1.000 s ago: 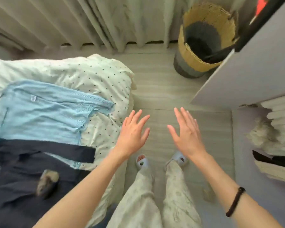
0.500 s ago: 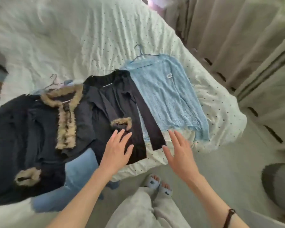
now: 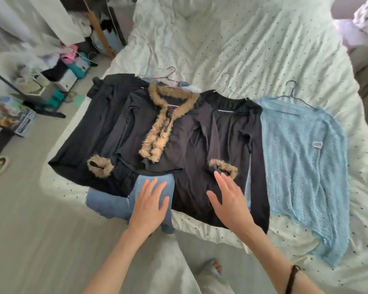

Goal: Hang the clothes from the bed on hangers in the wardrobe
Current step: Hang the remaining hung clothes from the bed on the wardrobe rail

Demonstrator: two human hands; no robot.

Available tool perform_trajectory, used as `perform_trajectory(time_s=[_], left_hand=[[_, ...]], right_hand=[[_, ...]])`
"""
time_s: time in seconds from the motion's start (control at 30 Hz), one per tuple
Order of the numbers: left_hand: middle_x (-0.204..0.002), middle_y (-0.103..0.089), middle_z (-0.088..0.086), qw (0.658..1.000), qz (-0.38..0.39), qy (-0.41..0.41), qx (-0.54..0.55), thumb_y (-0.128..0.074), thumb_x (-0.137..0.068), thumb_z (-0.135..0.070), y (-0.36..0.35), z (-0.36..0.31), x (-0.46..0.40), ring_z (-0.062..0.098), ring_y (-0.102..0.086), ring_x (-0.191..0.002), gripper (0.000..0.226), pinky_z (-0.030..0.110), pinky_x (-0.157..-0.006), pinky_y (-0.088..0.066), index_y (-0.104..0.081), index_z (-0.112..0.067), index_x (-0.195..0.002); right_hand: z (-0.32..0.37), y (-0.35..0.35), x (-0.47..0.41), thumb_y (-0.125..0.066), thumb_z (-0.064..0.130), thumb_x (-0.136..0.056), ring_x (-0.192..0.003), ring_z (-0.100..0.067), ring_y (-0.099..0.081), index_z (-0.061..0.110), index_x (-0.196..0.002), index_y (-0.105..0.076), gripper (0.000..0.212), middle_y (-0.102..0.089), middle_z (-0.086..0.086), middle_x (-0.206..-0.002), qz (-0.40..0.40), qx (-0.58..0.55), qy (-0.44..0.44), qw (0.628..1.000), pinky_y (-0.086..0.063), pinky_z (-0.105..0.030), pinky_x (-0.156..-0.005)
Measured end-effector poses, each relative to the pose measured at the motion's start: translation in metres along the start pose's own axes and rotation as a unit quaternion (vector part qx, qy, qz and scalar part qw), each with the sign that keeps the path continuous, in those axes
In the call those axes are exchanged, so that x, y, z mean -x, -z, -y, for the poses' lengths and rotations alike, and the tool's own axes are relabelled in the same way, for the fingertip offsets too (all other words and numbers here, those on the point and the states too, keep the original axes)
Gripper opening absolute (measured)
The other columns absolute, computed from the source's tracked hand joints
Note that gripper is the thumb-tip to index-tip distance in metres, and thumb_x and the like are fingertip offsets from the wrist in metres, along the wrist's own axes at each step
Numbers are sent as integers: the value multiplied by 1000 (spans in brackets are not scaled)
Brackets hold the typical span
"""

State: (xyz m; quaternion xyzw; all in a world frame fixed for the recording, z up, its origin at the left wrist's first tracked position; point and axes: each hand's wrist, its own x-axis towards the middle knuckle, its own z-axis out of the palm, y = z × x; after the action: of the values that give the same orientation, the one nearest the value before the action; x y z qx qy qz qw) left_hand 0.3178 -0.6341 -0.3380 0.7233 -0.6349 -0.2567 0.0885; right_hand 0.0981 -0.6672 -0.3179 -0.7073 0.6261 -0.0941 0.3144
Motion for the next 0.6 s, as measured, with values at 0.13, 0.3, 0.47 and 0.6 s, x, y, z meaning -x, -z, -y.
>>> perform_trajectory(time_s=[0.13,0.3,0.47,0.6], left_hand=[[-153,-20,3,999,-5,14,29,-43,-97,-30,26,35,-61,19,-5,-143,47,34,-114,-13,-34,-19,-142],[-152,-22,3,999,15,-6,51,-42,-98,-27,63,82,-182,19,-7,-143,45,31,-114,-12,-35,-18,-141],[-152,-25,5,998,50,13,39,-39,-98,-27,89,126,-312,20,-11,-143,44,34,-113,-16,-34,-17,-141],[-151,-26,6,997,71,-26,24,-39,-99,-25,91,141,-397,22,-11,-143,44,34,-113,-17,-35,-15,-141]], right_hand=[[27,-6,-71,-41,38,-97,-142,-18,-17,19,-148,-19,58,-25,-3,-153,7,13,6,1000,-17,-38,-116],[55,-16,-191,-43,35,-97,-141,-19,-22,16,-147,-22,58,-30,-4,-151,5,27,-50,998,-20,-35,-115],[66,-25,-316,-42,33,-98,-137,-19,-30,13,-146,-26,55,-34,-4,-148,21,32,-95,995,-24,-31,-111],[56,-28,-398,-41,34,-98,-134,-23,-34,12,-145,-26,54,-37,-8,-145,36,55,-139,988,-29,-33,-106]])
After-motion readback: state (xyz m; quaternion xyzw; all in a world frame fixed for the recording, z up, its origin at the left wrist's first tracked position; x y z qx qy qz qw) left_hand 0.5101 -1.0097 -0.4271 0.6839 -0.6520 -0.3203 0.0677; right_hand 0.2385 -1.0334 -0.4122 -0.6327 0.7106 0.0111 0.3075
